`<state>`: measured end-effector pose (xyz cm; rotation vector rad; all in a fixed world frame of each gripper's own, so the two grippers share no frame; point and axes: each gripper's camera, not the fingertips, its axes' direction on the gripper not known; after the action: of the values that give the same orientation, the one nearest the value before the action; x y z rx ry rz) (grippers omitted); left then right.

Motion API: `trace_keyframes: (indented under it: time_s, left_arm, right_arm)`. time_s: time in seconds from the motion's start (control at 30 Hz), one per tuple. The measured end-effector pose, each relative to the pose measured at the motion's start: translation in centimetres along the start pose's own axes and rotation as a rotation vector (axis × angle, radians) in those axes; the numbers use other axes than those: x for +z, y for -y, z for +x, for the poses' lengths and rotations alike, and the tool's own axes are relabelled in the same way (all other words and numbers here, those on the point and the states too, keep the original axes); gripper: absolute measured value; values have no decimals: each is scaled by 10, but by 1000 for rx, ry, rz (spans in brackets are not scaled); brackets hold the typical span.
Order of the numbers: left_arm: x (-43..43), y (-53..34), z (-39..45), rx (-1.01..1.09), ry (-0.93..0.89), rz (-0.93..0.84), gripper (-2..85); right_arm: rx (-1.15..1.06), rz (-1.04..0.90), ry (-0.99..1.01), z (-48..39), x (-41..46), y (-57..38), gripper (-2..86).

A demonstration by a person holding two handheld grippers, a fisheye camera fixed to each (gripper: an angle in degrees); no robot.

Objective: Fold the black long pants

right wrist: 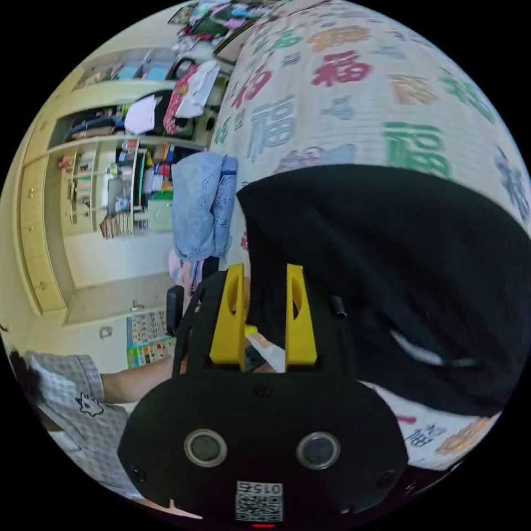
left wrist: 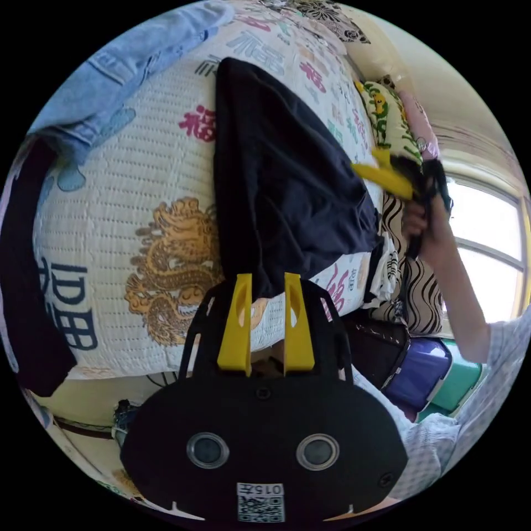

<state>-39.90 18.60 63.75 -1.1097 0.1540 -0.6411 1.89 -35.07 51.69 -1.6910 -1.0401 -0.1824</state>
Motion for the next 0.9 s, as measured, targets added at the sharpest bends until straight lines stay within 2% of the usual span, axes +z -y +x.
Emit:
trace_keyframes:
  time_s: [0.13,0.27,0.4,0.53,0.67,0.77,0.9]
  left_arm:
    - [7,-2,-8,17,-24,27,82]
    - [6,-4,-14,98,-21,44,82]
    - [8,-3,-12,161,-46,44,85]
    - [2,-1,-10,214,-28,53,90]
    - [-2,-1,-14,264,-60,55,99]
    - [-5,0,-10,346,-98,71,112]
    - [-21,18,5,429,-120,113,102]
  right_arm:
    - [-122,-108,-125,-58,47,80,135]
    - [-145,-248,-252,-84,88,128,139]
    - [-204,-364,-494,-105,115,149,91]
    - [-265,-456,-504,-117,103,161,33]
    - [-284,-499,-471,-133,75,173,14]
    - [-388,-564,-532,-161,50,185,8]
    - [-561,-694,-725,-211,37,206,4]
